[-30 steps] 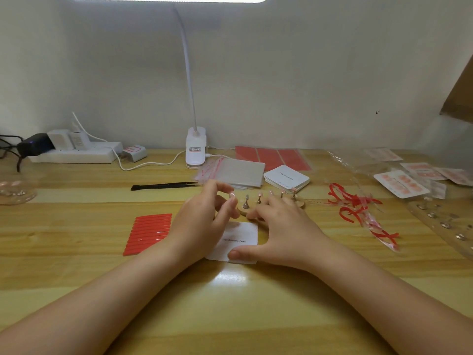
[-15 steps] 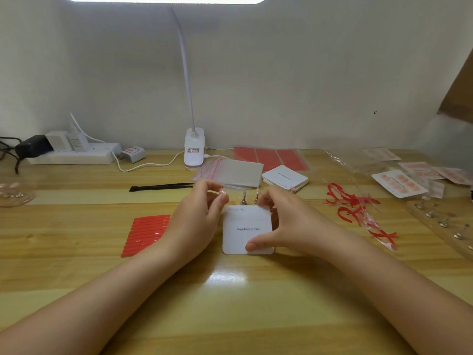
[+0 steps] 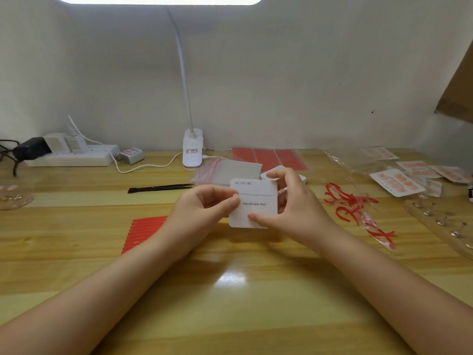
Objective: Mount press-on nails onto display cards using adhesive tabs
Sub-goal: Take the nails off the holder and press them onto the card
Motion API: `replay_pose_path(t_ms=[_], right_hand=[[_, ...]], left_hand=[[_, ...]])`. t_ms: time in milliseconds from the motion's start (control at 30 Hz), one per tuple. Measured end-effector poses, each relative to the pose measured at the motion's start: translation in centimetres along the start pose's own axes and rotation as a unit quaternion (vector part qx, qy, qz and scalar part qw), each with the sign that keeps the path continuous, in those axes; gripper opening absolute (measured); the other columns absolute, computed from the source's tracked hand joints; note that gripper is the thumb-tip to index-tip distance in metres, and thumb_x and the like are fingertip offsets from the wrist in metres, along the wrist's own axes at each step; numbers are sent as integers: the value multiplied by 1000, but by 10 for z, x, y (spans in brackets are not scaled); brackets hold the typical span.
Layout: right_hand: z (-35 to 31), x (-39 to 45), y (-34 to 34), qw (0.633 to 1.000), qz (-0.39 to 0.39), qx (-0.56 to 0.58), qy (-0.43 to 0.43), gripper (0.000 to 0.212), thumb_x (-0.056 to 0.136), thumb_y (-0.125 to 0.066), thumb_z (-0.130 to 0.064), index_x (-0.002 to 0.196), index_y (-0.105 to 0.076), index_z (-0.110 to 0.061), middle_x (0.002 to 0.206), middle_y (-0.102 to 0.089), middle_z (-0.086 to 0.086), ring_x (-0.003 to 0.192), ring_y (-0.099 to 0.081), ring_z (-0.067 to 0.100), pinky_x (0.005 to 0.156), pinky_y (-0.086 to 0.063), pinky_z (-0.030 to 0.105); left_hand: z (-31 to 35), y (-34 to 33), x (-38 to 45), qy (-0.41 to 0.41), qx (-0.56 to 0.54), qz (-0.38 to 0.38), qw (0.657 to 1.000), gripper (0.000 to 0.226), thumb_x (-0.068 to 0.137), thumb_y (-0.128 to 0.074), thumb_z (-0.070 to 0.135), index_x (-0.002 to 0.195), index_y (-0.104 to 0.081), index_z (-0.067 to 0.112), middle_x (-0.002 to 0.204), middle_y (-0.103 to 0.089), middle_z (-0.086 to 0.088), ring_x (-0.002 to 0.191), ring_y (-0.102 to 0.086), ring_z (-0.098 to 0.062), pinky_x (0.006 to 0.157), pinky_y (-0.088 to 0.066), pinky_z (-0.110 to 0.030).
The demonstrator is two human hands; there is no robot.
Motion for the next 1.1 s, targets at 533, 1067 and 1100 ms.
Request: replay_pose_path(t_ms=[533,1067,1100], right_hand=[[-36,3,24,934,-39,349,-60,31,86,-65,-2,115,-63,-9,104,-73,10,89,-72,25,65,-59,33],[-63,-11,32,954,18,301,-4,27,80,-74,-4,104,-67,-13,92,-75,6,79,-73,19,60,-58,30],[-64,-12,30,950,6,313,-14,27,80,-74,-4,104,-67,-13,92,-75,6,79,-73,18,59,-58,29]], left_hand=[[67,15,-17,-223,43,118,967,18,83,-69,31,101,-70,32,87,-73,6,77,-67,-10,70,-54,-20],[97,6,-33,-415,298,173,842,28,89,-66,14,115,-67,3,93,-69,-8,82,-63,-16,75,-54,-29],[98,6,-32,-416,299,174,841,28,90,-65,14,115,-67,3,92,-68,-8,81,-62,-15,75,-53,-27]])
Point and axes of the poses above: each hand's wrist, its own x-axis towards the middle knuckle, its own y-axis out of the back of the hand, z = x × y, the point moved 5 cm from there along x, towards the middle knuckle
